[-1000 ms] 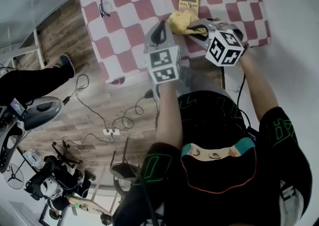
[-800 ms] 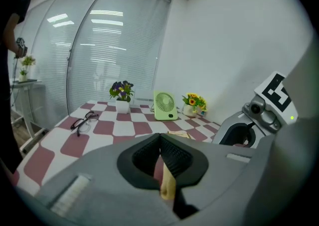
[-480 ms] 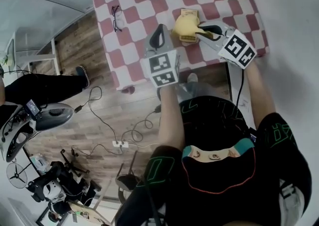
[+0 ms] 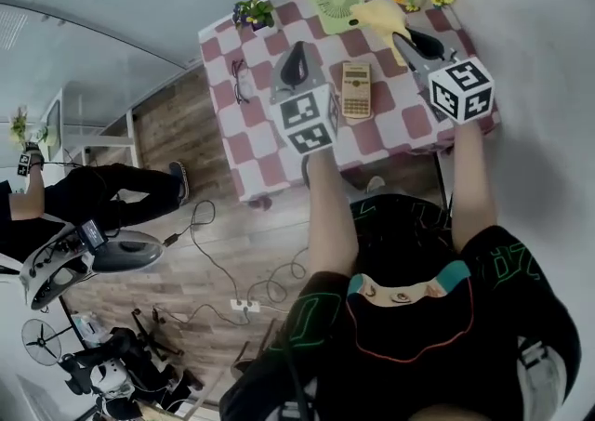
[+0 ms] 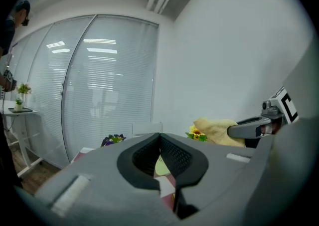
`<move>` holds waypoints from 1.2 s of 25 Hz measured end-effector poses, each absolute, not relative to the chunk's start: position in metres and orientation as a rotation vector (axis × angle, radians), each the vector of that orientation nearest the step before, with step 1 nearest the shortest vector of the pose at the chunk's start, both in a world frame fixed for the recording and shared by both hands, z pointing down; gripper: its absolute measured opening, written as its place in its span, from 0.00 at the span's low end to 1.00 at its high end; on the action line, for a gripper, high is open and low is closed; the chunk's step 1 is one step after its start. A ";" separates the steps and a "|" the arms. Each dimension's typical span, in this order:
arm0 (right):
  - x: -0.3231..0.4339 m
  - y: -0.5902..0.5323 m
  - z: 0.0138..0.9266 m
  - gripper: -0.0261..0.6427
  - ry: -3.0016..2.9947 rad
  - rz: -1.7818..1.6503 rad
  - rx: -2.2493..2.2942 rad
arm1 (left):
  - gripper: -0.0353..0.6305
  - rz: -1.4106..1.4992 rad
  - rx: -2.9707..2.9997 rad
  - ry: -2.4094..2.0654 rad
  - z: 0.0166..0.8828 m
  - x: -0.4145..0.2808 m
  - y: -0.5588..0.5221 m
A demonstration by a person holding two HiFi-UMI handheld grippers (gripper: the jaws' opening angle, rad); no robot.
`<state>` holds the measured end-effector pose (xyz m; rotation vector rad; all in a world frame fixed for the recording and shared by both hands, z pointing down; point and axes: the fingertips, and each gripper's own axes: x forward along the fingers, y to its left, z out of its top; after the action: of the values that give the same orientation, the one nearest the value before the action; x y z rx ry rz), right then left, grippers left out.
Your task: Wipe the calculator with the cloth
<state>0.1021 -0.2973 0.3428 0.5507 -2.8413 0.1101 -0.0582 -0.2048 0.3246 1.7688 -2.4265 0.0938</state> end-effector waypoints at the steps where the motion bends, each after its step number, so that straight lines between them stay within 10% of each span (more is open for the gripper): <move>1: 0.107 -0.305 0.335 0.14 -2.855 0.142 0.616 | 0.07 0.083 1.773 -2.438 0.317 -0.058 -0.208; 30: 0.174 -0.355 0.270 0.14 -2.907 0.022 1.089 | 0.07 0.111 2.008 -2.478 0.259 -0.026 -0.240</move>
<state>0.1735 -0.3548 0.2704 1.0888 -2.9074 0.0221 -0.0263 -0.2402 0.2588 2.0083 -2.4780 0.1106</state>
